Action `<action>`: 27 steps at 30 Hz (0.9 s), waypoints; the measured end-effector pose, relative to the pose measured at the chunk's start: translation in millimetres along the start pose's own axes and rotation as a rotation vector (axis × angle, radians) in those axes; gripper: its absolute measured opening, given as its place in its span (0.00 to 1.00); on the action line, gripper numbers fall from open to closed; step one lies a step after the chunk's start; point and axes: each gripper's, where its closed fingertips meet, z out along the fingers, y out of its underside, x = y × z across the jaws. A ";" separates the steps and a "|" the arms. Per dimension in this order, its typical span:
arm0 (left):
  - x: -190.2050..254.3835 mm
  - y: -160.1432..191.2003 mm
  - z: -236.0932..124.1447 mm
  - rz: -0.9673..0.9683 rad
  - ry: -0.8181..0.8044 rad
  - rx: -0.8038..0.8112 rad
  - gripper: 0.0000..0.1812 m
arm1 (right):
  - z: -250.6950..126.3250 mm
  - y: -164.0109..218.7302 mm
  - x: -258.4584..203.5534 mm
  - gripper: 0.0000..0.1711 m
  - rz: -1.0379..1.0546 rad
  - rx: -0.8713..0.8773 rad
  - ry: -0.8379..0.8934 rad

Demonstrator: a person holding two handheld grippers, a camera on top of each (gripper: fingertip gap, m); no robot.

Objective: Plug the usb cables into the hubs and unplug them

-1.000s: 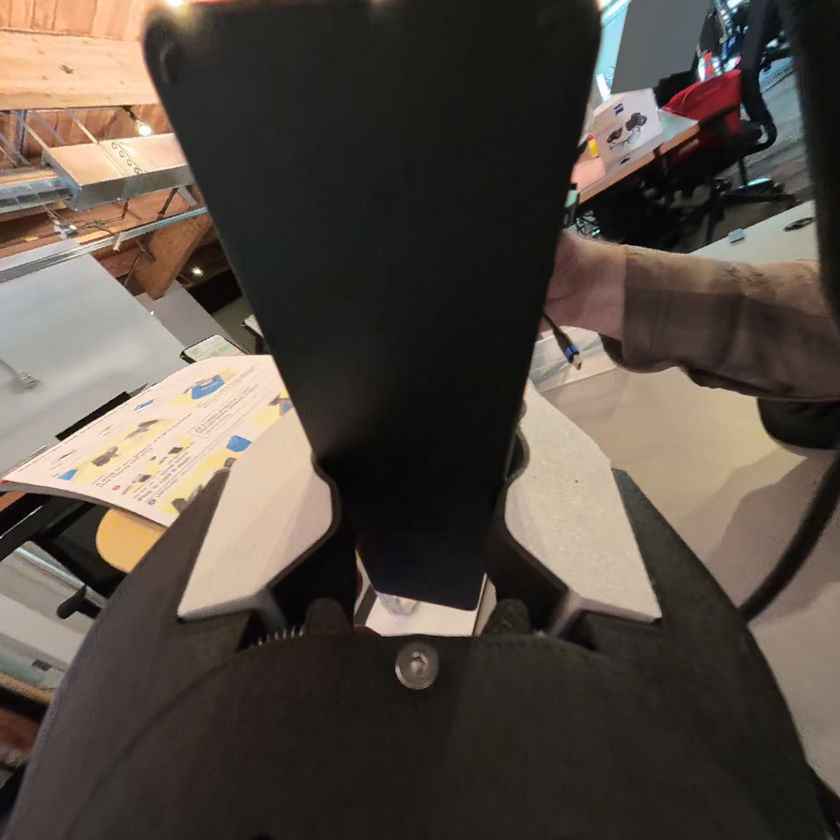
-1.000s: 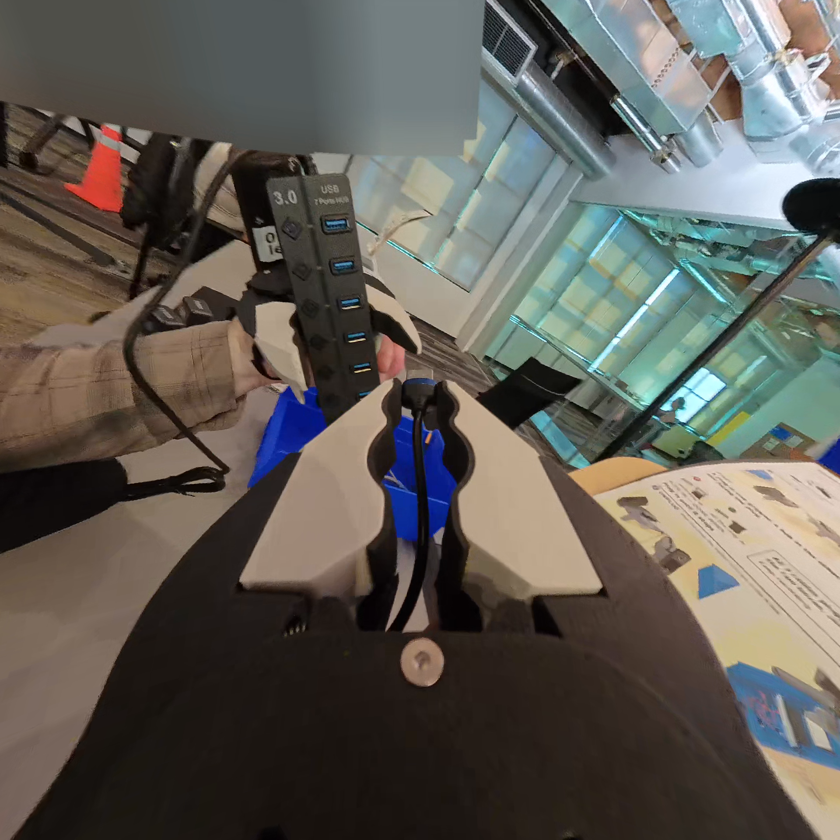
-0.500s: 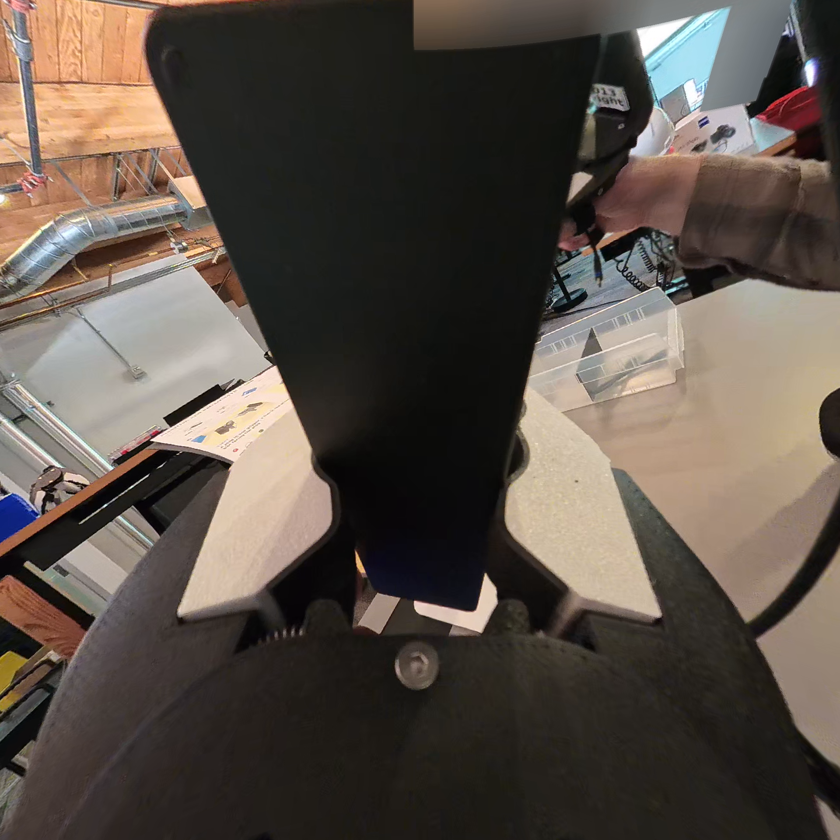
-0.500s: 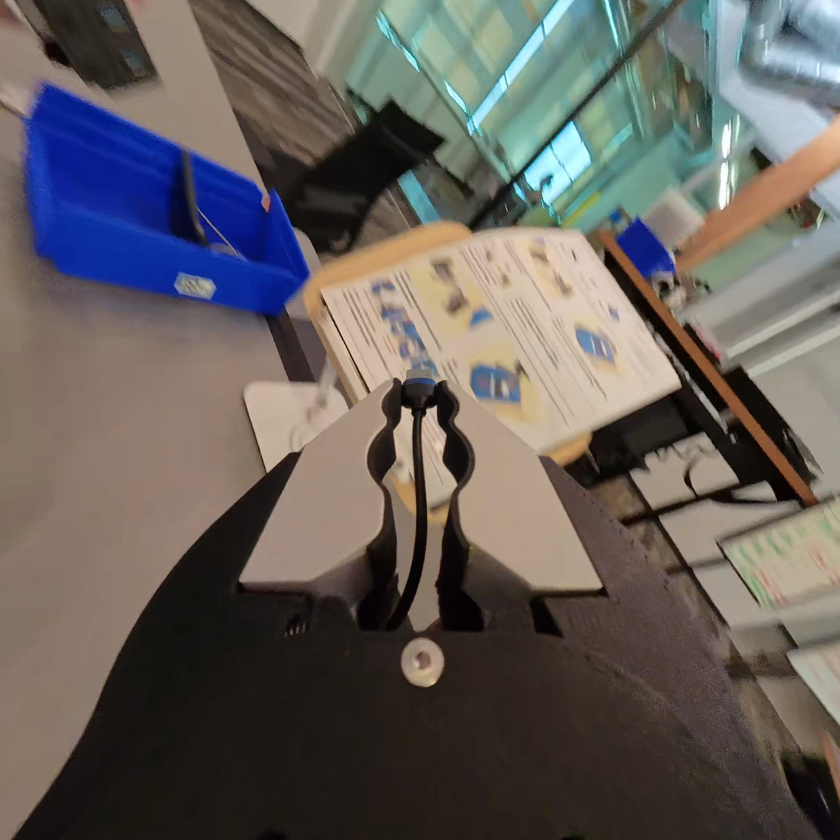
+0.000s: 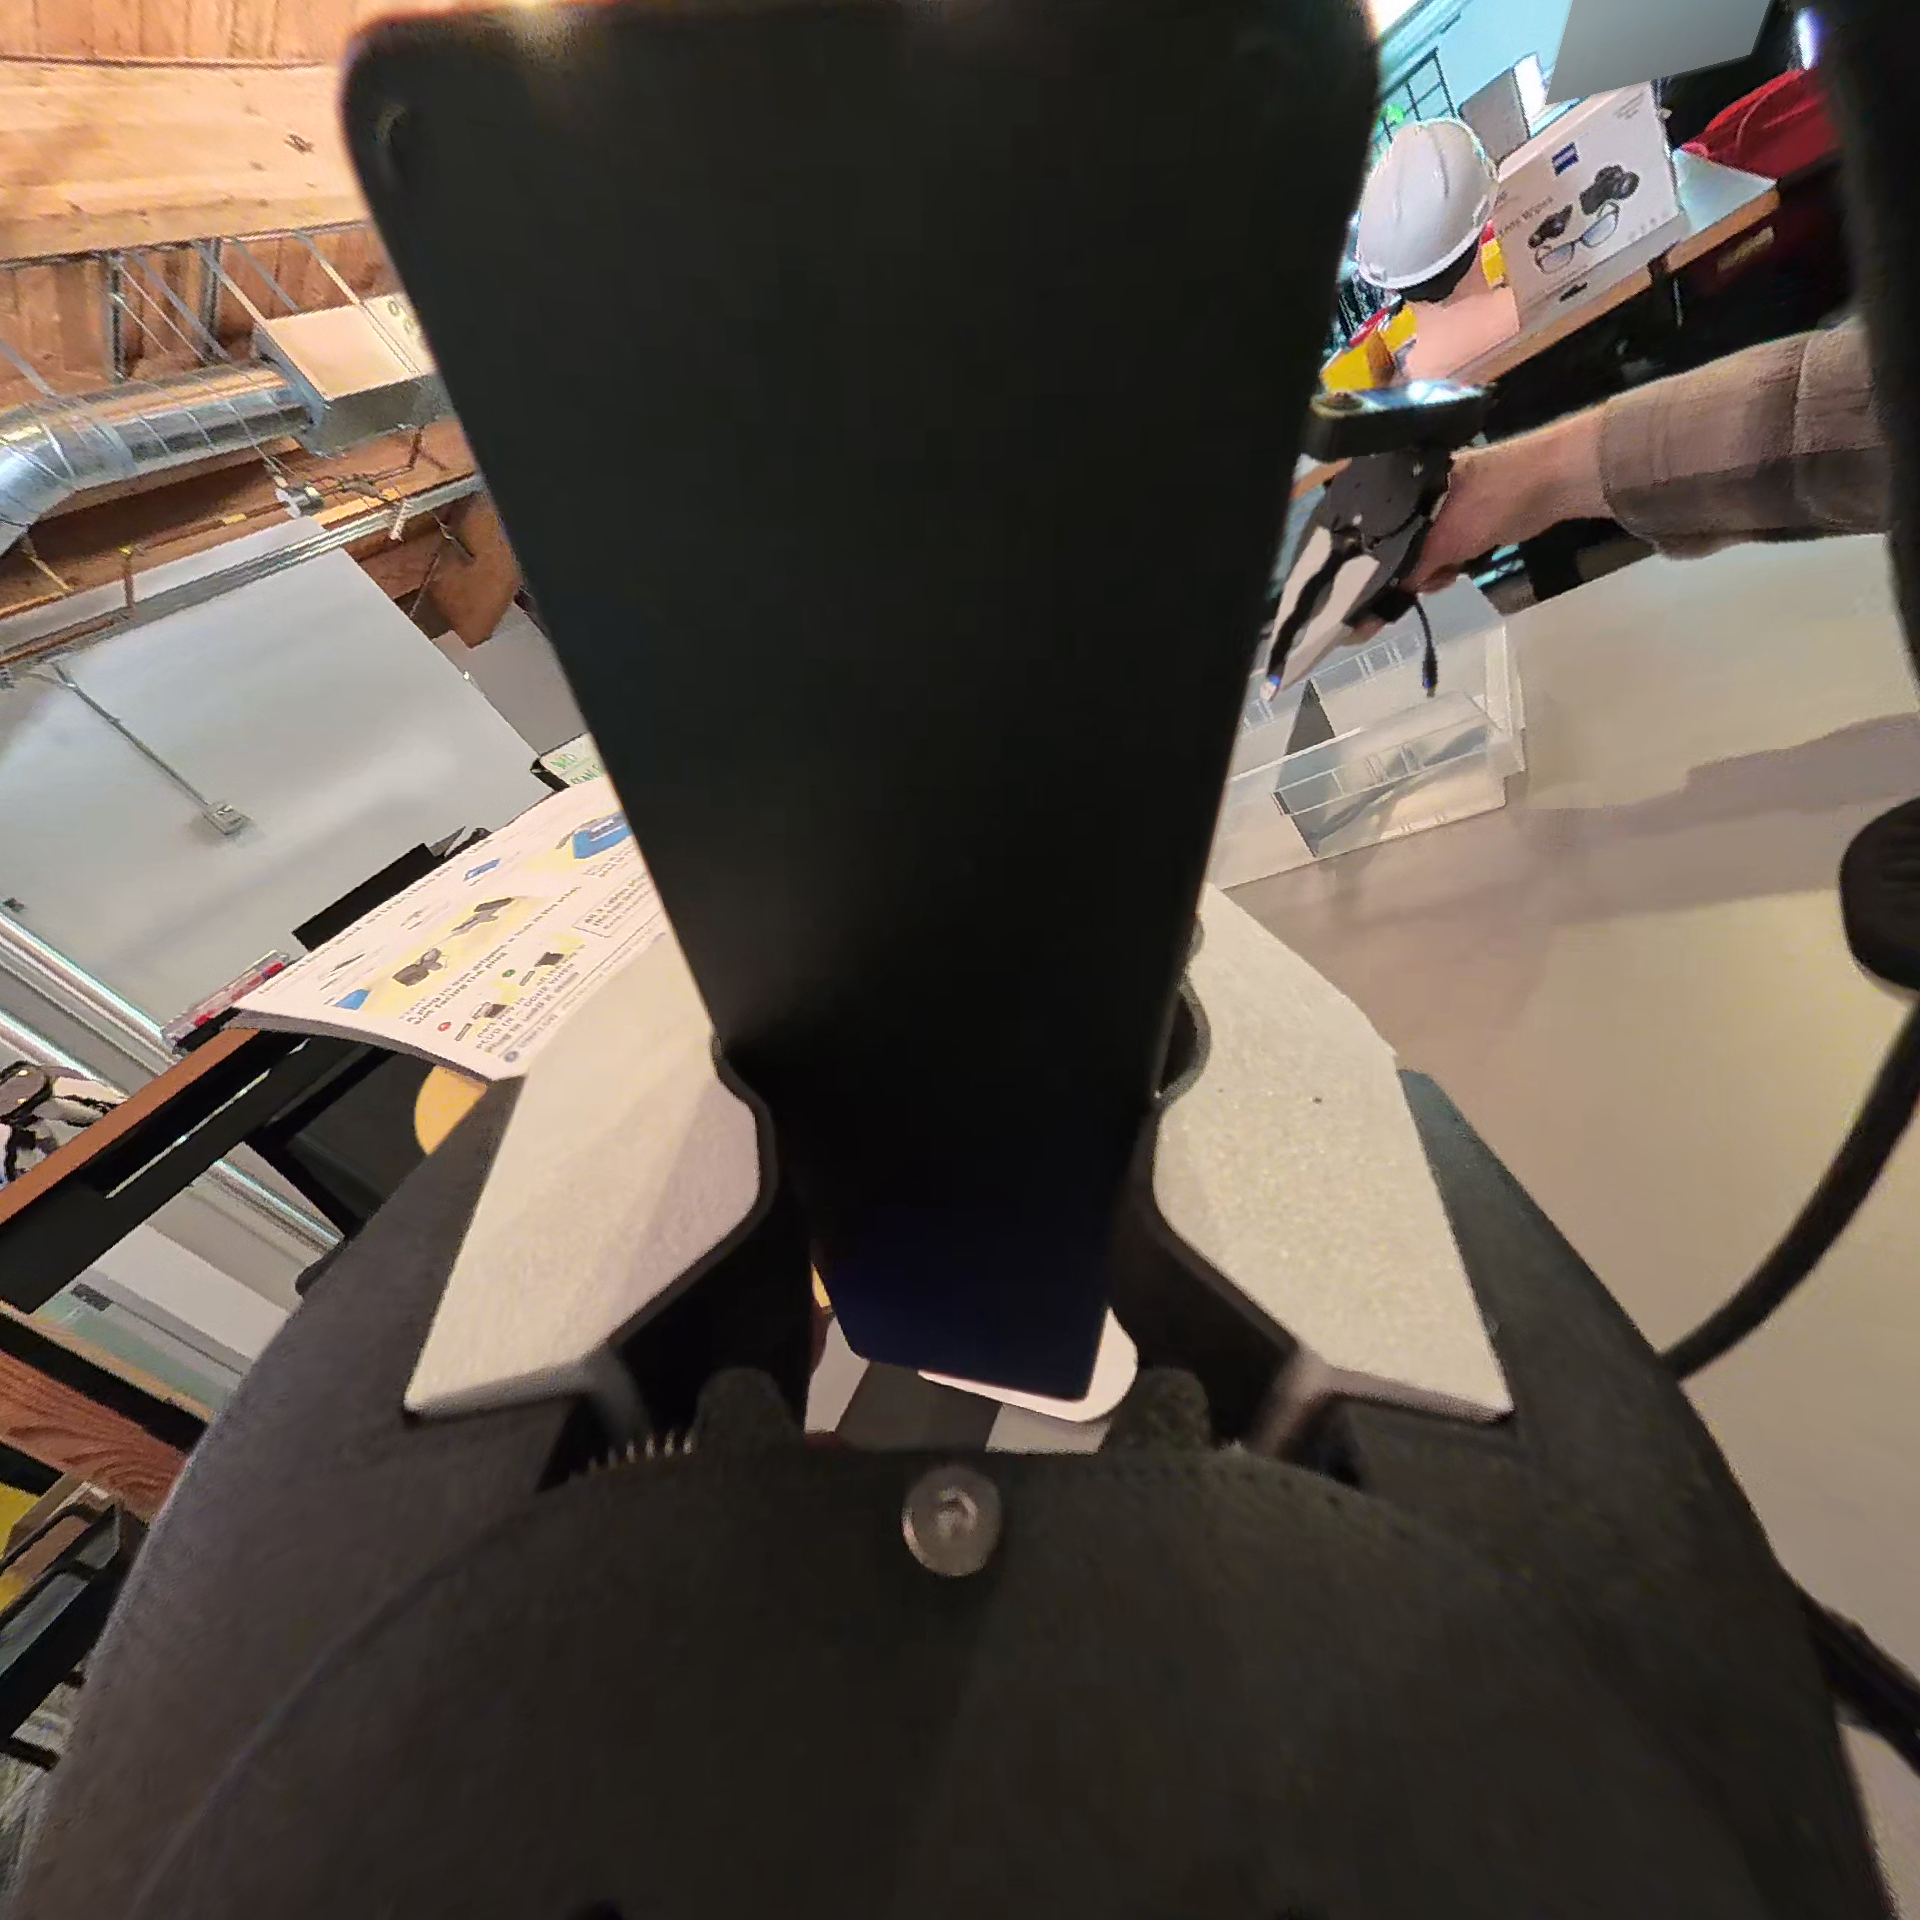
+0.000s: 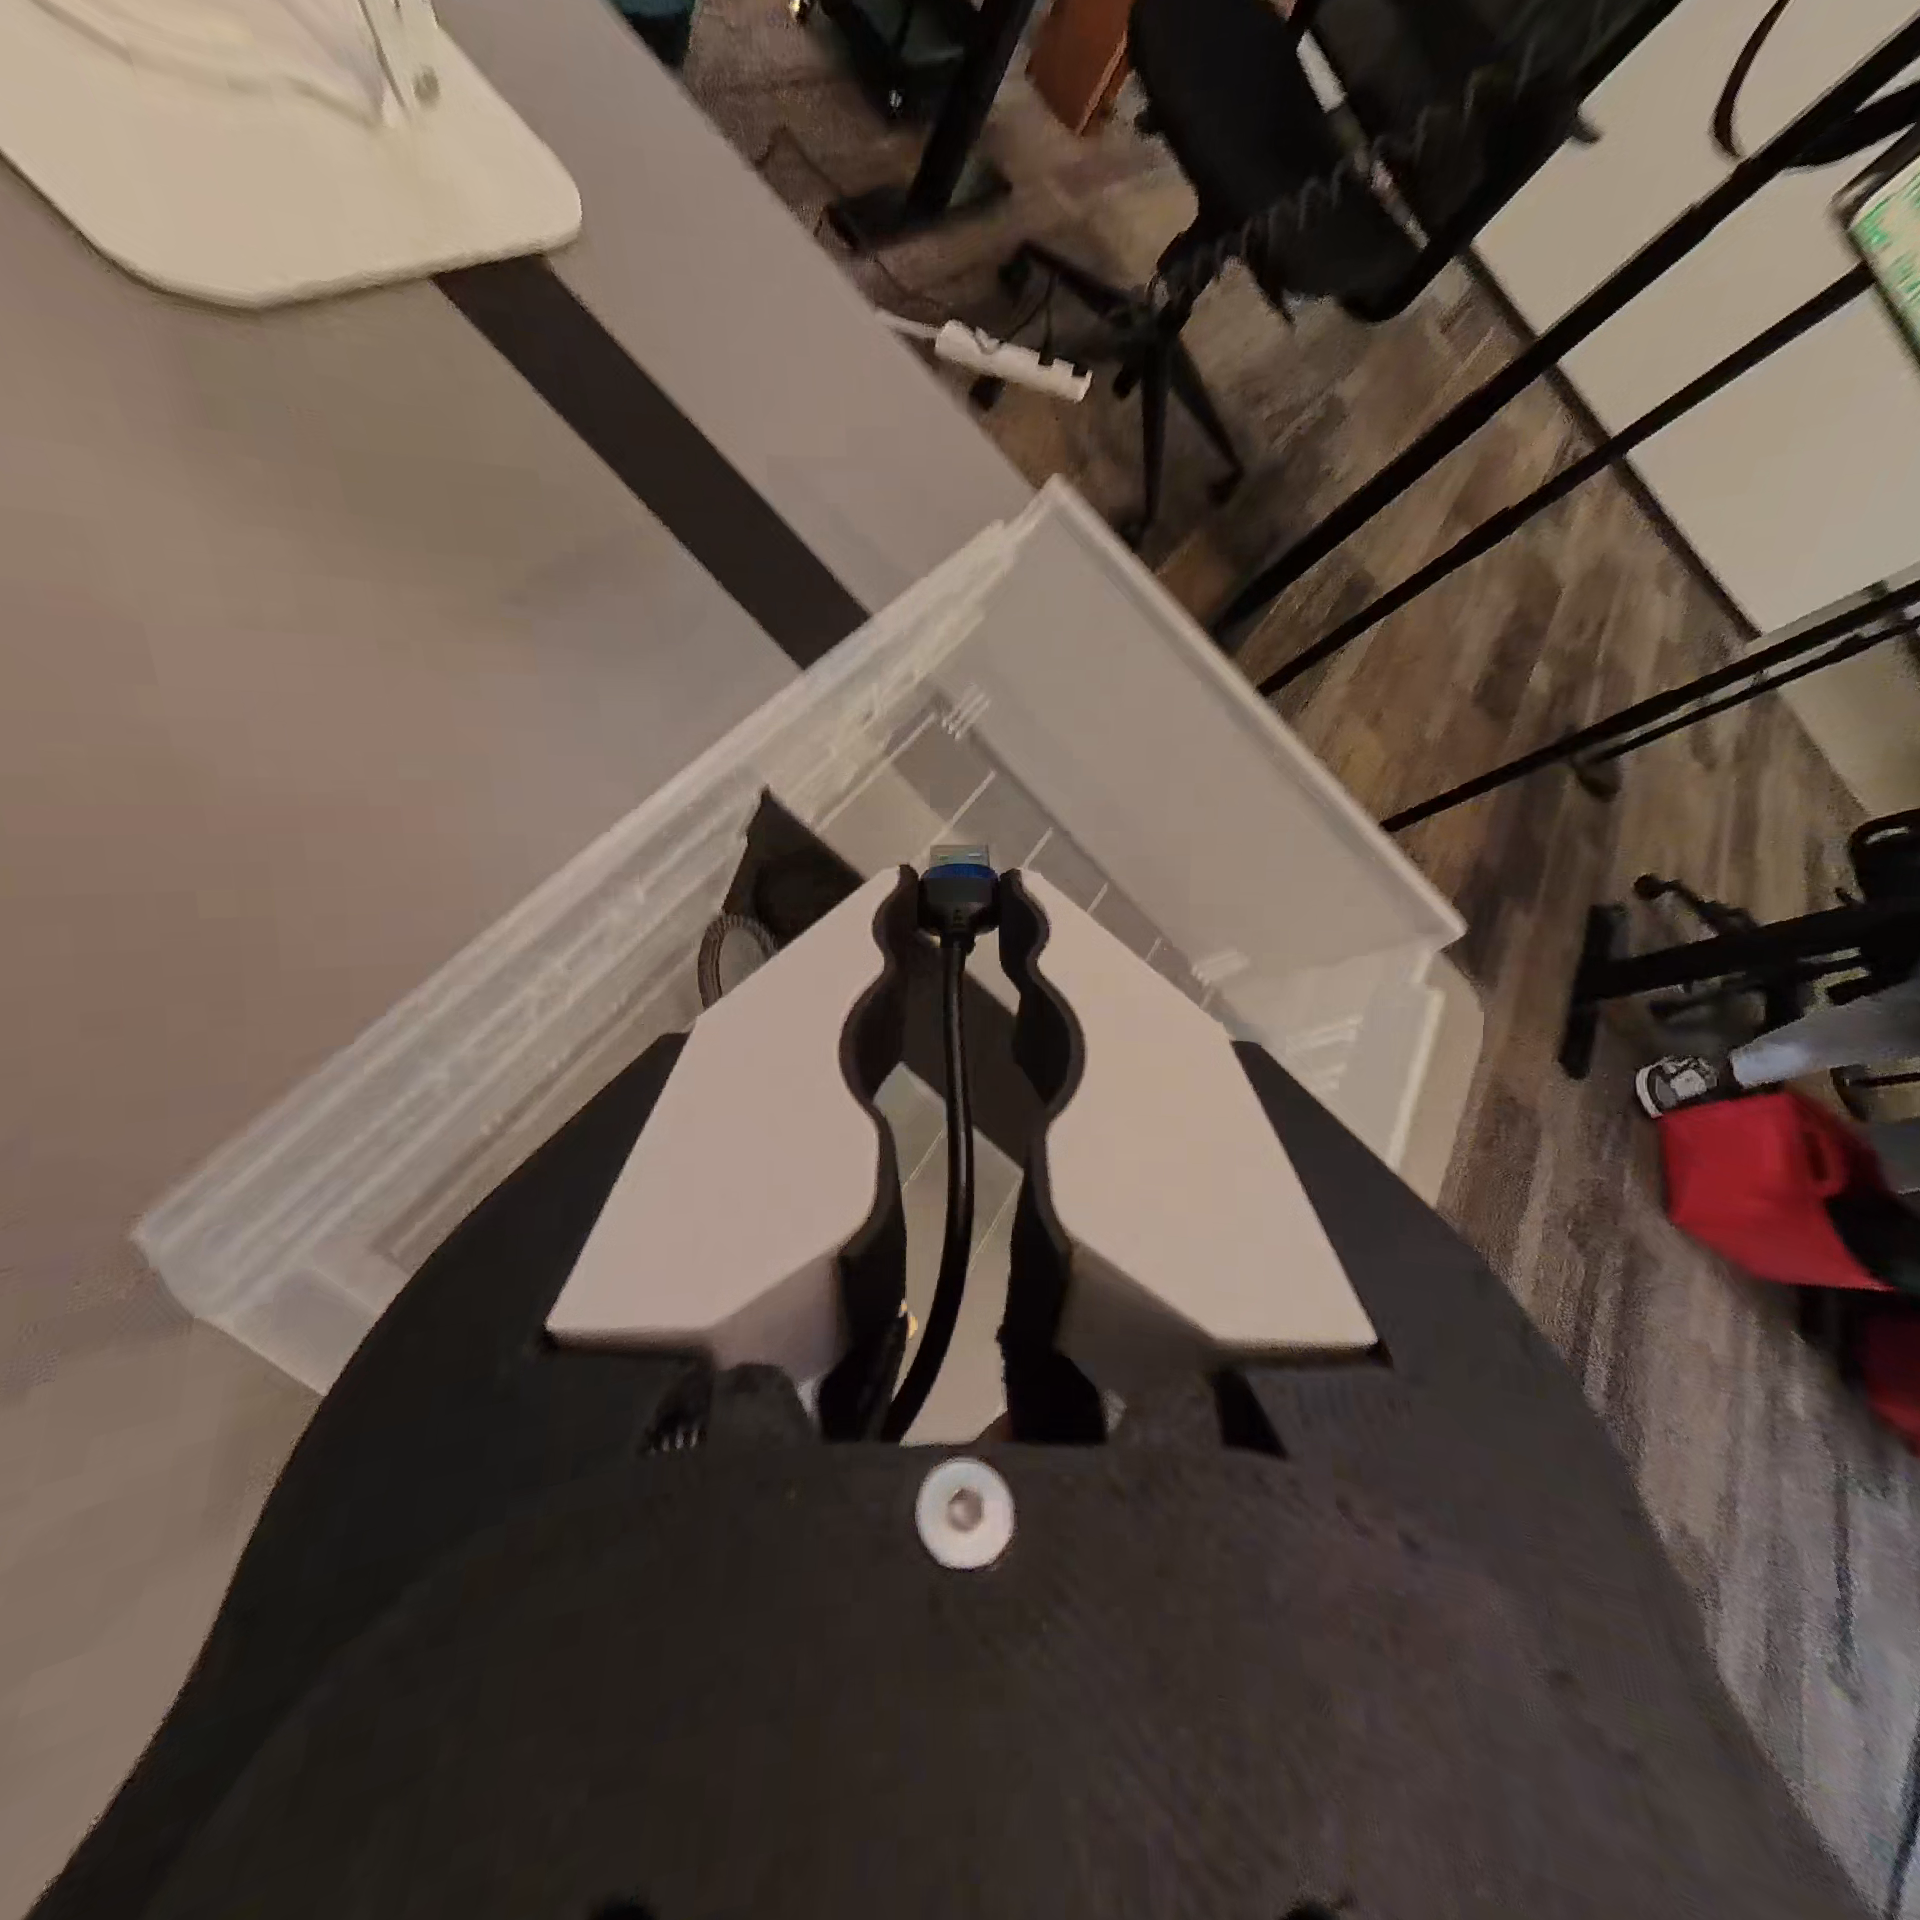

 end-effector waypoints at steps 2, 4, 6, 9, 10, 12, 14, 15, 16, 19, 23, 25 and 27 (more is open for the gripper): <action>1.6 2.6 3.7 -0.002 0.007 -0.008 0.40 | 13.1 21.1 -5.4 0.08 -0.015 -0.039 -0.013; 3.3 5.1 6.9 -0.002 0.016 -0.018 0.40 | 23.9 36.3 -14.0 0.07 -0.037 -0.069 -0.049; 4.4 7.3 9.5 -0.003 0.021 -0.026 0.40 | 33.3 44.2 -19.6 0.08 -0.046 -0.071 -0.074; 5.6 10.1 12.1 -0.004 0.027 -0.036 0.40 | 43.4 57.8 -28.2 0.08 -0.091 -0.112 -0.118; 5.9 10.9 12.7 -0.004 0.028 -0.039 0.40 | 45.4 62.0 -31.1 0.08 -0.115 -0.130 -0.132; 6.4 11.6 13.5 -0.005 0.031 -0.042 0.40 | 48.5 74.2 -32.1 0.08 -0.150 -0.196 -0.140; 7.3 12.2 14.6 -0.006 0.036 -0.042 0.40 | 51.3 83.0 -35.0 0.08 -0.183 -0.242 -0.157; 7.8 12.6 15.3 -0.006 0.038 -0.044 0.40 | 52.6 86.7 -35.2 0.08 -0.192 -0.264 -0.158; 8.6 12.9 15.9 -0.006 0.041 -0.046 0.40 | 53.4 91.2 -36.4 0.08 -0.196 -0.291 -0.168; 10.4 13.3 17.6 -0.004 0.048 -0.051 0.40 | 55.2 102.4 -38.5 0.08 -0.244 -0.359 -0.178; 11.8 13.0 18.4 -0.004 0.055 -0.051 0.40 | 53.9 105.3 -37.2 0.11 -0.253 -0.398 -0.184; 11.1 13.2 19.1 -0.003 0.050 -0.052 0.40 | 51.5 106.1 -34.8 0.14 -0.284 -0.421 -0.184; 10.8 13.9 20.1 -0.003 0.046 -0.056 0.40 | 46.1 106.5 -29.1 0.21 -0.330 -0.462 -0.168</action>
